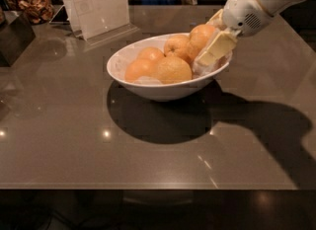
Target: Pick orange from white bowl
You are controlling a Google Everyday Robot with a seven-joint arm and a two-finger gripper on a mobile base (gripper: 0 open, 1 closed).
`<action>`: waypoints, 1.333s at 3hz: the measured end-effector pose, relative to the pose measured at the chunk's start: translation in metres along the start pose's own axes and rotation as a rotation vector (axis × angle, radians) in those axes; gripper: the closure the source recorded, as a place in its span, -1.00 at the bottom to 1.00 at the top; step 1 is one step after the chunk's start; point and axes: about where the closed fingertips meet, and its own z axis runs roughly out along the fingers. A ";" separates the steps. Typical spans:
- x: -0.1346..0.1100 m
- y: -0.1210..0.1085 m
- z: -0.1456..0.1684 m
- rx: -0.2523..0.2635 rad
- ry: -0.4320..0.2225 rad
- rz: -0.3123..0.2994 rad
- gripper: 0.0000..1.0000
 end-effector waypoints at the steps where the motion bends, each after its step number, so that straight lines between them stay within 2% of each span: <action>1: -0.010 0.005 -0.025 0.034 -0.102 -0.034 1.00; 2: -0.023 0.026 -0.068 0.066 -0.226 -0.090 1.00; 3: -0.016 0.057 -0.119 0.133 -0.338 -0.106 1.00; 4: -0.006 0.061 -0.131 0.153 -0.344 -0.086 1.00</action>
Offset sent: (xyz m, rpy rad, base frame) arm -0.0984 -0.0587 0.1363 0.3637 -0.2983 0.1135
